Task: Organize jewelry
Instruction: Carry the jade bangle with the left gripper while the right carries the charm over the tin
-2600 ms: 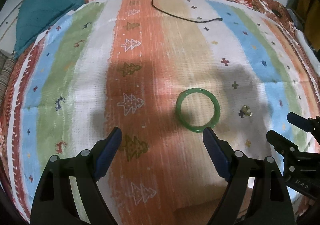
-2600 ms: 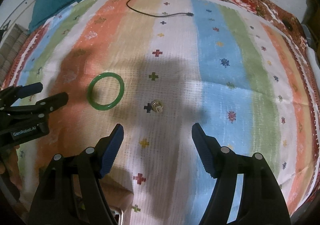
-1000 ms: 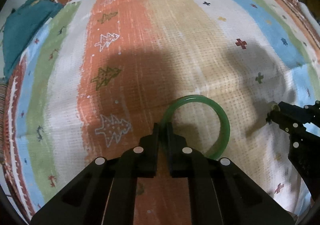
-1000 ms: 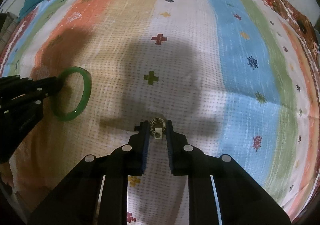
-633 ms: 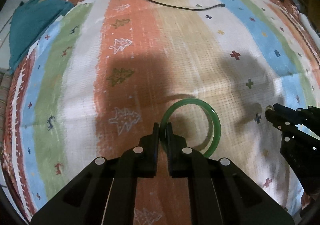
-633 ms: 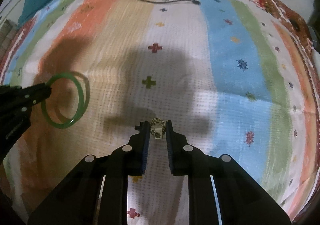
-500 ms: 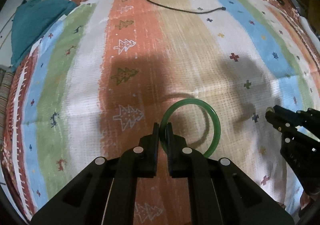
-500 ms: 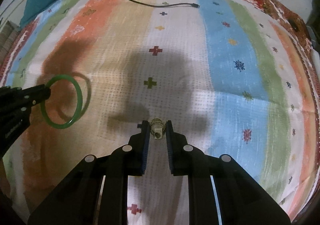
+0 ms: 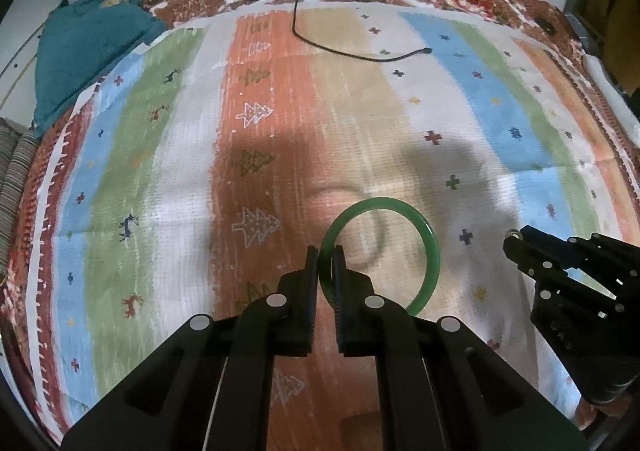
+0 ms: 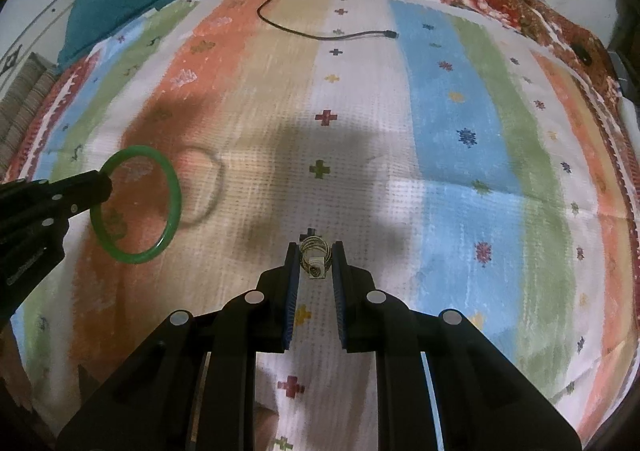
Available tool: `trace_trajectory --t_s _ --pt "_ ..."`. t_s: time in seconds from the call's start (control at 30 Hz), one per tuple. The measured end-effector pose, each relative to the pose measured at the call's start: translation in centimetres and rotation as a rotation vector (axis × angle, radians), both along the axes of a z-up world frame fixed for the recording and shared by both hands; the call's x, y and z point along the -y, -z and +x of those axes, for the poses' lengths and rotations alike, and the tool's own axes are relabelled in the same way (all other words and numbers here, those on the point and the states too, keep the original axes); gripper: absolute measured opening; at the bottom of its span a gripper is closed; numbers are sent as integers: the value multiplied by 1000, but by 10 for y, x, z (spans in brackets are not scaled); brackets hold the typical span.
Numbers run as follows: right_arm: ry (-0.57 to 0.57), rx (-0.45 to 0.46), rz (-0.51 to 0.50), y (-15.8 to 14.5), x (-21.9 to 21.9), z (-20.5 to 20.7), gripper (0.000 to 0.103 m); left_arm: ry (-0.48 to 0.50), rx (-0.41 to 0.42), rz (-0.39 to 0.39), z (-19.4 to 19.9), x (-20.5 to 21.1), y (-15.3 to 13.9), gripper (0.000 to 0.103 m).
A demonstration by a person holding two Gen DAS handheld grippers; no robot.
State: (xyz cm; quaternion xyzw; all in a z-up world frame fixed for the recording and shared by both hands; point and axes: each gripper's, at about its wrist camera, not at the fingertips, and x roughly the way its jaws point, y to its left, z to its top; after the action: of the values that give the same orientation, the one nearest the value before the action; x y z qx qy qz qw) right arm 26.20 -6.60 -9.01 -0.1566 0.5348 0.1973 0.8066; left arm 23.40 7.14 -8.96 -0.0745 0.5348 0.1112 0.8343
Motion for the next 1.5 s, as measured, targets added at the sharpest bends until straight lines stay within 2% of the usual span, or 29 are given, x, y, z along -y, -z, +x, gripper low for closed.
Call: trace_trajectory --t_s 0.53,0.8,1.5 --pt "-53 63 30 -32 0 -39 17 16 71 -25 -34 17 -30 7" --pt "-49 87 50 -43 5 -52 17 29 94 -5 -53 26 -40 7" --pt "-105 118 73 -62 15 -97 17 37 138 -19 -96 39 -53 7"
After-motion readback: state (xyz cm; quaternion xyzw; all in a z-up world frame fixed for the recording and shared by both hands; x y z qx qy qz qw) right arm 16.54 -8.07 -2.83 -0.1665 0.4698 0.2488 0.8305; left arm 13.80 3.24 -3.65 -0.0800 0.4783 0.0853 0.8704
